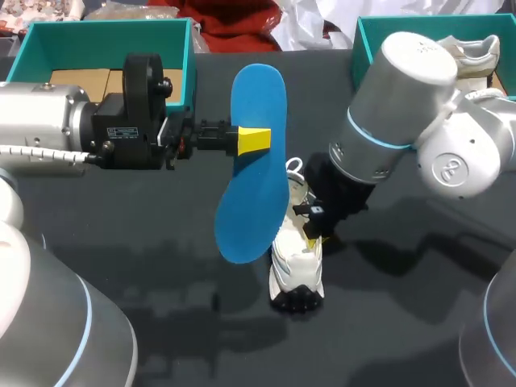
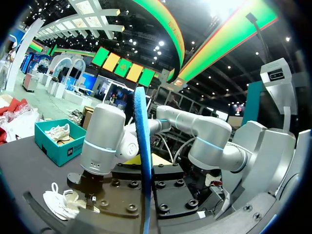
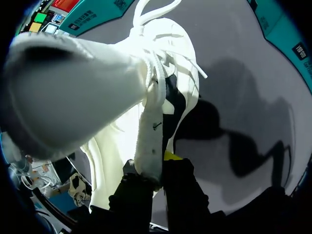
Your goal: Take the shoe out of the shoebox, open the shoe tongue, remove and reinsert the insole, then place the shoe into the shoebox
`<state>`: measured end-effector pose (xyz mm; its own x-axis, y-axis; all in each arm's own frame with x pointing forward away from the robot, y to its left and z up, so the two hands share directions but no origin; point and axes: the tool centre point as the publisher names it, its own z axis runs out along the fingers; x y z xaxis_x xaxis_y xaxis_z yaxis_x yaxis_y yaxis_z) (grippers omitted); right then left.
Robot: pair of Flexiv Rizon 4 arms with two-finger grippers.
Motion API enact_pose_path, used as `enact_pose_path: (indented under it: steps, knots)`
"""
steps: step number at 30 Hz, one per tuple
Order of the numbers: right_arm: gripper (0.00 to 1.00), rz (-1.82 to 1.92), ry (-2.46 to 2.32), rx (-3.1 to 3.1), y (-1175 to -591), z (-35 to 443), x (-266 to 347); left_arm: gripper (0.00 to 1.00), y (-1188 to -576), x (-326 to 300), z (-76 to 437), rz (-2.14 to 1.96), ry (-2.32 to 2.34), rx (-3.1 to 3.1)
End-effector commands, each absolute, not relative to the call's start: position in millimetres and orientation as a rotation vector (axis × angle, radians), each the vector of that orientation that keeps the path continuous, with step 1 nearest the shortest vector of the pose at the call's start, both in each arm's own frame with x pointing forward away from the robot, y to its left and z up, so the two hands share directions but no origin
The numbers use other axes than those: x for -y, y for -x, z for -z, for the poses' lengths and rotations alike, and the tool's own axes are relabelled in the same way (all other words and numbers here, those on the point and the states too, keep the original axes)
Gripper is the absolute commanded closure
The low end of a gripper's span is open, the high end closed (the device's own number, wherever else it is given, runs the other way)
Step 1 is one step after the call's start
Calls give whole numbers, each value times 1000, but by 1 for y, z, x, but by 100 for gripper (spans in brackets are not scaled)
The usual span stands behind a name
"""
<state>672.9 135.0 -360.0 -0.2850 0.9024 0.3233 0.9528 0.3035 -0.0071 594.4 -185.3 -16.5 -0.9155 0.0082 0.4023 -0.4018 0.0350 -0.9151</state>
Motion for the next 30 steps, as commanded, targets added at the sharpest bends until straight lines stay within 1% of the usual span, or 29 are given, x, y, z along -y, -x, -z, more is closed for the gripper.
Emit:
enact_pose_path:
  steps: [1,20,21,23,24,30]
  knots:
    - [100,294,1689,2307,-671,366,-137,100,-596,189,17,-1954,-399,2019]
    - [100,357,1741,2281,-663,380,-148,100,-596,189,17,-1954,-399,2019]
    - [78,358,1741,2281,-663,380,-149,100,-596,189,17,-1954,-399,2019]
    - [41,368,1747,2280,-662,378,-149,100,-596,189,17,-1954,-399,2019]
    - [1,375,1749,2277,-662,377,-149,100,-596,189,17,-1954,-399,2019]
    - [0,479,1716,2212,-659,357,-141,100,-596,189,17,-1954,-399,2019]
